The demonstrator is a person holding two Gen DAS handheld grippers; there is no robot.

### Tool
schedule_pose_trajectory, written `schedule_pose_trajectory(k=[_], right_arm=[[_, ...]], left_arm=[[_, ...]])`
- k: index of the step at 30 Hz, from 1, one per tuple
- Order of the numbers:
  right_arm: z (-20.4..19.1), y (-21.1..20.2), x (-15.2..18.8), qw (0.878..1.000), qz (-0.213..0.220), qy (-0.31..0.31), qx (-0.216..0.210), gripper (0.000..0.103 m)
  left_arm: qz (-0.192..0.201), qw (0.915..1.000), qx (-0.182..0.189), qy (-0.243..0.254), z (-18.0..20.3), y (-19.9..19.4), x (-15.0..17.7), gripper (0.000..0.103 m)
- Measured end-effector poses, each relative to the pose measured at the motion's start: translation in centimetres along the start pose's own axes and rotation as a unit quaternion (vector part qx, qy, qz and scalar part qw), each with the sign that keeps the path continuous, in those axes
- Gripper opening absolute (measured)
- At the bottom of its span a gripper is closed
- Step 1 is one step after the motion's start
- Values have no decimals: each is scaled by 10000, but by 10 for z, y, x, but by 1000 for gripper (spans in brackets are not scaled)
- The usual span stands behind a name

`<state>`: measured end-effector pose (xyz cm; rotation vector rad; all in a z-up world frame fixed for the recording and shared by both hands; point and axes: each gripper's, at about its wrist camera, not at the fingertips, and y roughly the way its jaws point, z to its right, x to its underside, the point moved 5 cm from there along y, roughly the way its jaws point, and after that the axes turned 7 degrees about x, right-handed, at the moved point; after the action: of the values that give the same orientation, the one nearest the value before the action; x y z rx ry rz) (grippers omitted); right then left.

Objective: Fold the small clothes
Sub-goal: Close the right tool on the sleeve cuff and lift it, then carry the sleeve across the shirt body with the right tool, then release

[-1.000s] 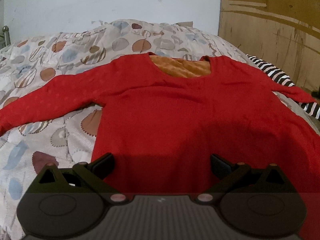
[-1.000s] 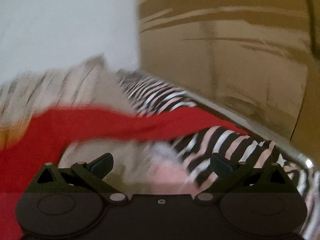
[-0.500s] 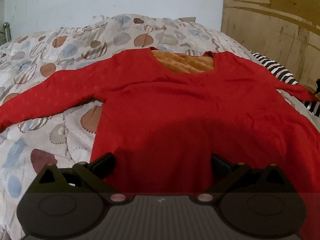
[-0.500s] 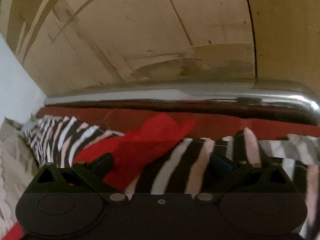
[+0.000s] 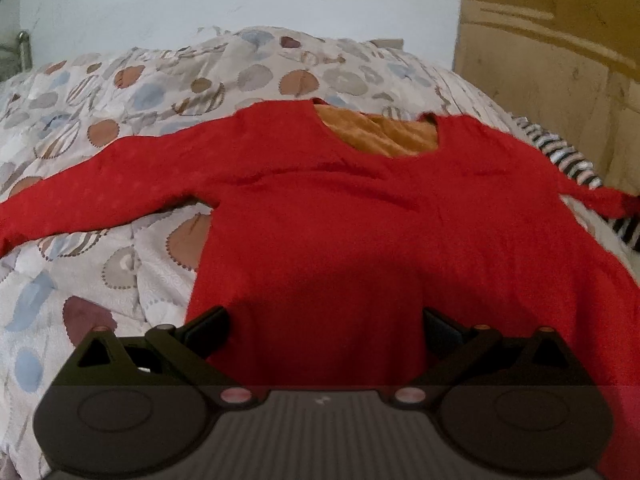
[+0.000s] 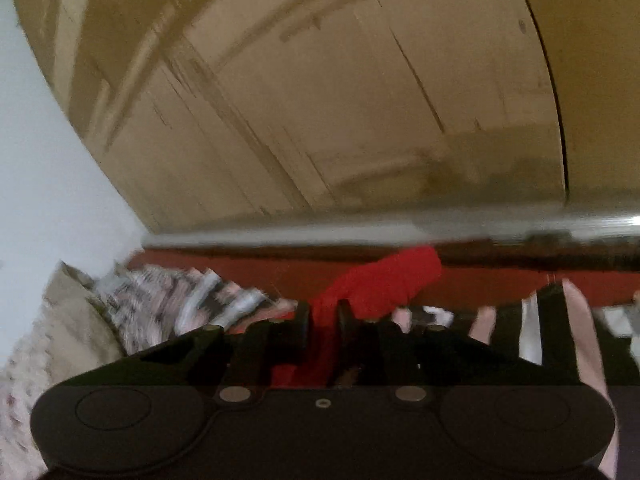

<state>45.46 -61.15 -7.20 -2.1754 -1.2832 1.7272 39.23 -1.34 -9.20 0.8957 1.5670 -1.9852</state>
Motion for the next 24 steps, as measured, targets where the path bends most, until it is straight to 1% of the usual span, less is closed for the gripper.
schedule_pose_trajectory(k=[2,3,5,7,9,11,14,16,17,19,20,22,24], right_arm=[[-20,-20,-10,9989,245,-352,-190,13],[-32,-33,-16,9971,394,-546,-353,13],[-58,-61,-23,9905,698,-955,-707,13],[-86,-93,-26,9795,987,-1354,-1122,13],[-115,-130,-23,9633,1239,-1784,-1575,13],[-139,-166,-14,9446,1460,-2159,-1994,13],[-166,-223,15,9102,1812,-2676,-2592,13],[-180,-260,43,8820,2019,-3054,-2969,13],[-185,-279,59,8648,2116,-3267,-3171,13],[-190,-313,95,8250,2361,-3760,-3497,13],[-191,-329,118,7985,2497,-4084,-3650,13],[-187,-351,168,7400,2641,-4825,-3871,13],[-175,-363,219,6841,2558,-5501,-4049,13]], left_arm=[[81,9998,41,-194,-7,-3,-5,103],[137,9995,37,-299,-11,-5,-8,103],[255,9985,-45,-477,-21,-9,-12,103],[426,9973,-152,-586,-31,-15,-16,103],[630,9955,-257,-665,-40,-23,-21,103],[815,9934,-326,-735,-47,-30,-26,103],[1111,9897,-440,-795,-60,-41,-31,103],[1262,9868,-618,-811,-68,-47,-33,103],[1326,9852,-715,-813,-72,-49,-34,103],[1429,9823,-906,-802,-80,-53,-36,103],[1460,9811,-986,-796,-84,-54,-36,103],[1418,9797,-1181,-785,-91,-53,-35,103],[1326,9795,-1301,-773,-97,-49,-33,103]])
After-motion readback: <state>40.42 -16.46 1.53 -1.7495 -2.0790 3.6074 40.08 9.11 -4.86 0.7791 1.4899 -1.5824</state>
